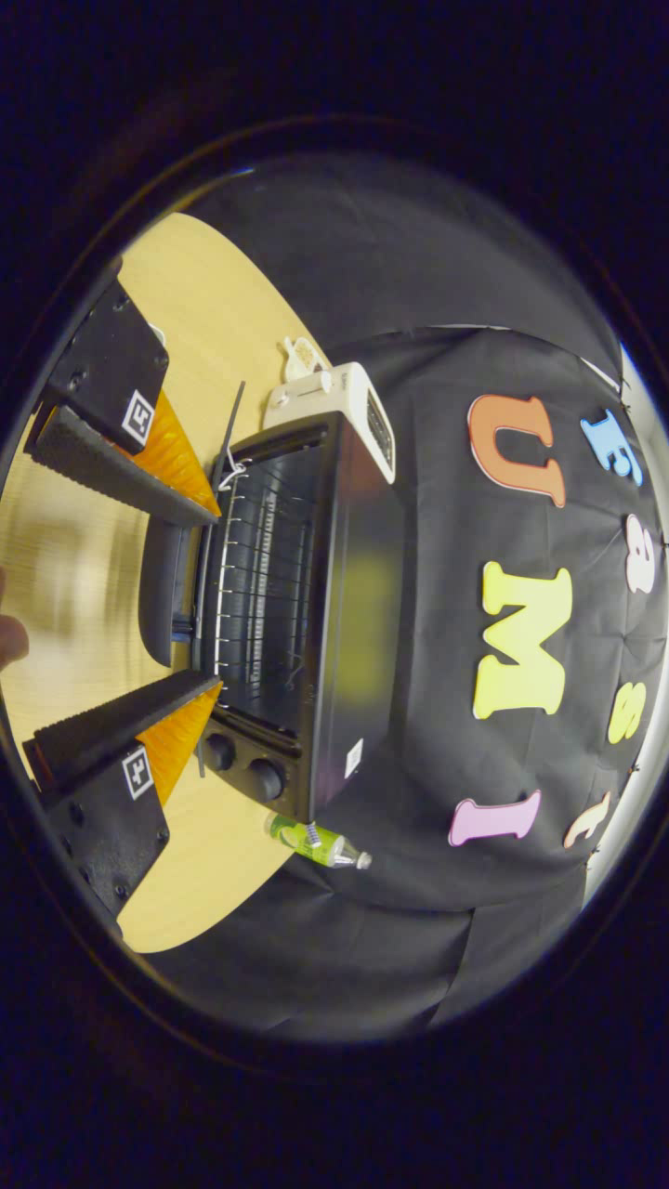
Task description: Open the toaster oven, put the food inside, and close the toaster oven door.
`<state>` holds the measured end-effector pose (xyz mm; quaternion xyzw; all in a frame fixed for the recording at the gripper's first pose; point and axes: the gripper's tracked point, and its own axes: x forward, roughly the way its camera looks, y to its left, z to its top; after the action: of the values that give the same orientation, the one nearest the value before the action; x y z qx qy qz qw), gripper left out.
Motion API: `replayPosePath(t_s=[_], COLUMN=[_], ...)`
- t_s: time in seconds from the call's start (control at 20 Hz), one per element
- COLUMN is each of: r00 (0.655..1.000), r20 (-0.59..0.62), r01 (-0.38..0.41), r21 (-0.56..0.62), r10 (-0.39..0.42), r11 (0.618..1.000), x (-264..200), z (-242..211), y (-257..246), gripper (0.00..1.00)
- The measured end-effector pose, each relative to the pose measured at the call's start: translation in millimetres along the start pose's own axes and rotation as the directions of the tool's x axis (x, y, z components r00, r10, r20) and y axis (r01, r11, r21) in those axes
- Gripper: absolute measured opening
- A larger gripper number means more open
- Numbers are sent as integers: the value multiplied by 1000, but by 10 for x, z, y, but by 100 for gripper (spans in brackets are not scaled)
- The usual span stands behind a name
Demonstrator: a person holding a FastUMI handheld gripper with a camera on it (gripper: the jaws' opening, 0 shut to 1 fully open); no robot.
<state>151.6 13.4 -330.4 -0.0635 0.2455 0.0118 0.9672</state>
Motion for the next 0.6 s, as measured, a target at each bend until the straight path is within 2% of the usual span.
replayPosePath(t_s=[0.35,0.45,0.6], r00=[990,987,990], r20=[-136,-161,-135], r01=[-18,-20,-46], r21=[23,34,29], r10=[21,25,50], r11=[1000,999,999], x=[0,-31,-182], z=[-643,-698,-471], y=[26,5,-44], gripper=[100,100,100])
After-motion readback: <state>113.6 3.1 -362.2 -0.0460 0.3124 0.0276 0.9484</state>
